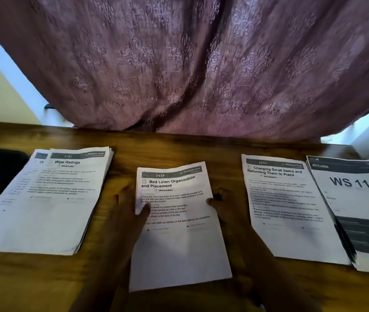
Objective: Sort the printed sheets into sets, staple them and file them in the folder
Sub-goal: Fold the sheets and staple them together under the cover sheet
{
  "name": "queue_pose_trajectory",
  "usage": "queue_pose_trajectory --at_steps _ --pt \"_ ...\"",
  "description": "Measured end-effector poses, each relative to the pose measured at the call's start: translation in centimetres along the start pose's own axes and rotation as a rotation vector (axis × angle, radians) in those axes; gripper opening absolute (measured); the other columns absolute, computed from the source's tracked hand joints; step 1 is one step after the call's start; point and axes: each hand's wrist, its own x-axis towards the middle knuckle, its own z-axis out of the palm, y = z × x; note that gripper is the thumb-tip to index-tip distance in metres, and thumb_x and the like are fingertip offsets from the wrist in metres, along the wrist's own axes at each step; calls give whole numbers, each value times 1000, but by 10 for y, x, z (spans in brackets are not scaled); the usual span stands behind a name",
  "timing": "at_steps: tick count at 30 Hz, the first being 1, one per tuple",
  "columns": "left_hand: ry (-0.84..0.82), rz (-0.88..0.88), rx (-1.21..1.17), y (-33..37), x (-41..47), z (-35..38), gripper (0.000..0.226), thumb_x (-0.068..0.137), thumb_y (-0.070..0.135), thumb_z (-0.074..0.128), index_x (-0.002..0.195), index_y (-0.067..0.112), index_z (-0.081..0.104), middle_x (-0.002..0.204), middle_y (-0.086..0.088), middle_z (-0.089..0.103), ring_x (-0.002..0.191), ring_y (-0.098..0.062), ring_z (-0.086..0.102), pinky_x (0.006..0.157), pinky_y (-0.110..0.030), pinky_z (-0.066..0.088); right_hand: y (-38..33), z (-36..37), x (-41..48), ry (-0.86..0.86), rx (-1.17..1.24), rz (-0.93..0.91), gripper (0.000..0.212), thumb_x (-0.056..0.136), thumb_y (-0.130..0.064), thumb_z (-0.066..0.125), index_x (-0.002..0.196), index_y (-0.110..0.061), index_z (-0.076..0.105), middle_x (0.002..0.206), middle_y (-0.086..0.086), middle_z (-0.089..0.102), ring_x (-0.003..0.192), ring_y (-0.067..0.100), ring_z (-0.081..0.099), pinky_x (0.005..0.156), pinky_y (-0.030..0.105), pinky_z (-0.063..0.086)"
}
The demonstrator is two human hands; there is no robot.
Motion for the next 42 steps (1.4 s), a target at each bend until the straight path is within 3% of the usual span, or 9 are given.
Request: queue_pose_trajectory --at_steps 2,8,12,20,26,31,36,39,42 --pt "74 194 235 6 15 5 64 85 48 62 138 17 45 131 -12 54 113 -32 53 91 -43 45 -2 1 2 28 -105 -31 17 90 -20 62 105 -13 60 112 5 66 93 24 66 84 41 56" --pt "-277 445 522 7 54 34 83 80 73 3 152 34 13 161 2 10 148 -21 4 118 -46 4 -4 3 7 106 -315 -83 21 89 -20 62 108 -13 55 111 4 65 90 20 64 70 27 54" --pt "-291 438 517 -1 54 42 101 67 82 -21 152 36 9 161 4 3 148 -18 -2 118 -42 1 -8 5 18 255 -650 -290 53 90 -29 59 137 -16 39 139 9 46 121 29 49 98 37 43" --pt "-290 428 483 -6 57 47 89 74 80 -6 151 38 7 161 7 0 144 -10 -12 115 -37 -7 -11 16 53 23 -725 -434 75 93 -42 51 151 -16 11 155 7 25 143 25 21 118 45 6" --pt "-291 441 467 -10 61 50 89 75 80 -10 151 39 8 161 8 1 143 -8 -13 114 -35 -10 -12 26 37 197 -283 -327 63 86 -41 64 139 -19 38 132 8 55 111 25 58 91 42 52" --pt "-282 439 386 -13 62 50 88 76 77 -16 151 37 9 161 10 3 147 -10 -7 116 -35 -8 -14 23 32 160 56 -174 57 89 -25 64 137 -18 34 128 9 58 102 29 65 81 42 57" --pt "-273 403 297 -11 60 49 83 80 77 -9 151 38 2 160 11 5 147 -9 -4 119 -36 -5 -19 22 32 131 -226 -458 65 93 -13 56 148 -23 23 144 6 43 120 26 54 93 39 51" --pt "-265 392 182 -10 58 45 77 81 76 -8 150 41 -7 153 16 3 147 -8 -3 120 -38 -3 -17 17 29 119 -796 -858 60 87 -11 63 142 -19 41 141 6 49 130 23 45 112 40 23" --pt "-270 430 96 -12 59 44 67 84 74 -10 146 47 -3 156 16 4 147 -7 -2 121 -42 0 4 18 29 6 -1014 -1114 47 82 -32 62 128 -21 57 134 1 57 127 21 50 110 50 19"
